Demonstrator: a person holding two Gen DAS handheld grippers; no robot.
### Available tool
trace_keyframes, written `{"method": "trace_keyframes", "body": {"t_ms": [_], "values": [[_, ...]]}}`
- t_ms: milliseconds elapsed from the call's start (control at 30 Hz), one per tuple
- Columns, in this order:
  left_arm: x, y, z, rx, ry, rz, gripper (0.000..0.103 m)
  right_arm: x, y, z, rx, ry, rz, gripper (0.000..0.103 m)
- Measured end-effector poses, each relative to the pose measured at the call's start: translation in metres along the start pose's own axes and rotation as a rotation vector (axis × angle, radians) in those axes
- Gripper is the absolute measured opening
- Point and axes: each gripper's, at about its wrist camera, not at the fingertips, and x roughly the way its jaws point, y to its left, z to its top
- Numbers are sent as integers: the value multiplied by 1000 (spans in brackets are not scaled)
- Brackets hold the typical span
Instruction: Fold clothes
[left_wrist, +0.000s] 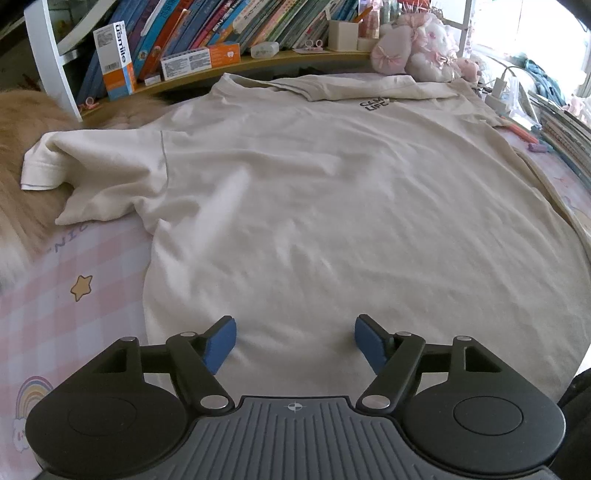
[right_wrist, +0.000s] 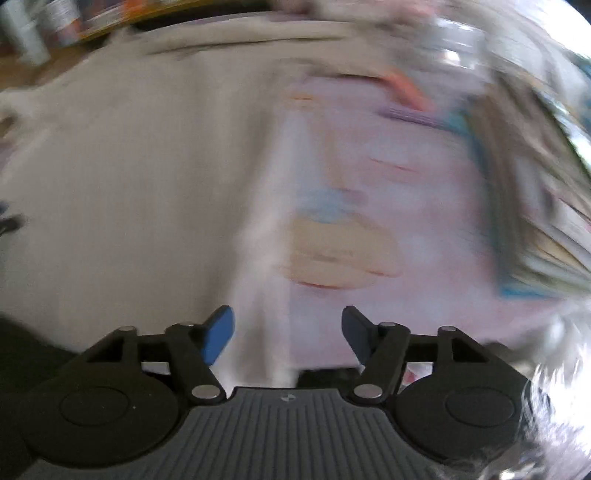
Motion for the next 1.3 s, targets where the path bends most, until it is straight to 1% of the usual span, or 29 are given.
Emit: {"method": "trace_keyframes", "body": {"t_ms": [33, 67, 100, 167, 200, 233, 267, 300, 333, 433, 500, 600, 667, 733, 767, 800, 867, 900, 933, 1000, 1100, 1233, 1267, 1300], "values": [[0, 0, -1, -1, -1, 0, 73, 6, 8, 1, -11, 9, 14, 61], [0, 0, -1, -2, -3, 1, 73, 13, 14, 0, -20, 22, 8, 59], [0, 0, -2, -4, -4, 3, 73, 19, 20, -1, -30, 36, -5, 54], [-1, 0, -3, -9, -7, 6, 73, 22, 21, -4, -43, 28, -37, 45], [-1, 0, -3, -10, -10, 7, 74, 21, 19, -4, -37, 25, -46, 31], [-1, -1, -4, -10, -12, 7, 74, 19, 13, -4, -26, 24, -57, 23], [-1, 0, -4, -7, -12, 5, 74, 17, 5, -4, -17, 25, -60, 11], [-1, 0, -4, -5, -11, 3, 74, 15, -3, -5, -8, 25, -59, 6], [-1, 1, -4, -4, -10, 1, 74, 11, -11, -5, 4, 25, -63, 5], [-2, 3, -4, 0, -9, -3, 74, 9, -47, -5, 65, 20, -152, 5], [-2, 4, -4, 2, -9, -5, 74, 10, -71, -8, 118, 64, -200, 5], [-1, 4, -3, 4, -5, -7, 74, 11, -93, -16, 149, 118, -257, 5], [-1, 4, -3, 4, -2, -7, 75, 6, -97, -13, 162, 98, -262, 6], [-1, 4, -1, 3, 7, -6, 74, -1, -94, -4, 150, 49, -248, 7], [-1, 5, 1, -3, 15, -1, 74, -3, -90, 4, 130, 18, -237, 12], [0, 7, 3, -15, 21, 7, 74, -6, -83, 13, 96, -13, -222, 19], [-2, 13, 7, -49, 14, 20, 74, -11, -68, 32, 19, -75, -193, 28], [-4, 17, 11, -67, 2, 26, 74, -13, -62, 43, -27, -108, -175, 31], [-5, 21, 15, -80, -11, 31, 74, -13, -56, 54, -76, -143, -156, 31], [-8, 31, 25, -96, -44, 48, 74, -10, -45, 78, -161, -200, -129, 36], [-8, 45, 44, -107, -83, 92, 74, 8, -36, 121, -285, -259, -87, 37], [2, 60, 76, -101, -133, 142, 74, 37, -37, 185, -469, -329, -57, 37], [5, 64, 83, -95, -138, 153, 74, 47, -35, 201, -513, -346, -51, 39], [9, 68, 91, -91, -140, 163, 74, 58, -24, 213, -558, -363, -48, 44]]}}
